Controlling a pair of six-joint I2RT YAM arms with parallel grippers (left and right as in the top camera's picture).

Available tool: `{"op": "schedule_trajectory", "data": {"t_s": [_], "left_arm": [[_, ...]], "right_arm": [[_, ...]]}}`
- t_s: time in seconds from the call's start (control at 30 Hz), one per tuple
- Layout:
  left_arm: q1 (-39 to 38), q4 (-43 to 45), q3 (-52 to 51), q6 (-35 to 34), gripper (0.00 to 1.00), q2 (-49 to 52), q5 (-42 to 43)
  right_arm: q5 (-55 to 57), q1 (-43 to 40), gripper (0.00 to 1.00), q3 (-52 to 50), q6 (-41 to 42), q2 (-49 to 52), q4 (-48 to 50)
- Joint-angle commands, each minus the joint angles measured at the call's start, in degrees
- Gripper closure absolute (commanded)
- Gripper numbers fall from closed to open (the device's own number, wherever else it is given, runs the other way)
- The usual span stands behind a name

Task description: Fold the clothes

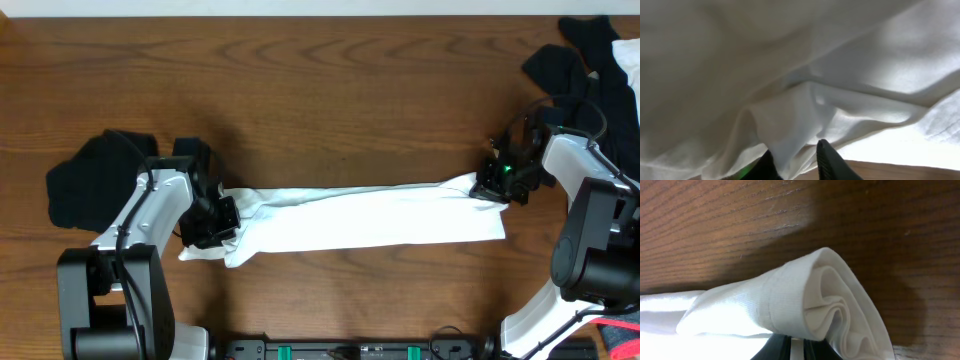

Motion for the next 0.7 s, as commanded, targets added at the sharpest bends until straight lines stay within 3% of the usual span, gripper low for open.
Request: {"op": "schedule_trajectory", "data": {"t_s": [0.0,0.07,0.37,0.67], "left_arm": [[0.15,-0.11,-0.28,-0.44,0.85,0.02,-0.33],[0.15,-0.13,-0.28,-0.46,0.94,0.02,-0.31],[0.2,-0.83,4.55,-0.02,0.94,-2.82,-0.33],[0.2,5.42,6.43,-0.46,0.94,-5.77,-4.9]], "right_arm": [[7.21,0.17,0.9,-1.62,0.57,2.86,-0.28],[7.23,0.17,0.9,-1.62,0.55,2.86,-0.28],[7.23,0.17,0.9,-1.64,0.55,2.86,-0.33],[7.23,0.17,0.9,-1.62,0.57,2.86,-0.33]]}}
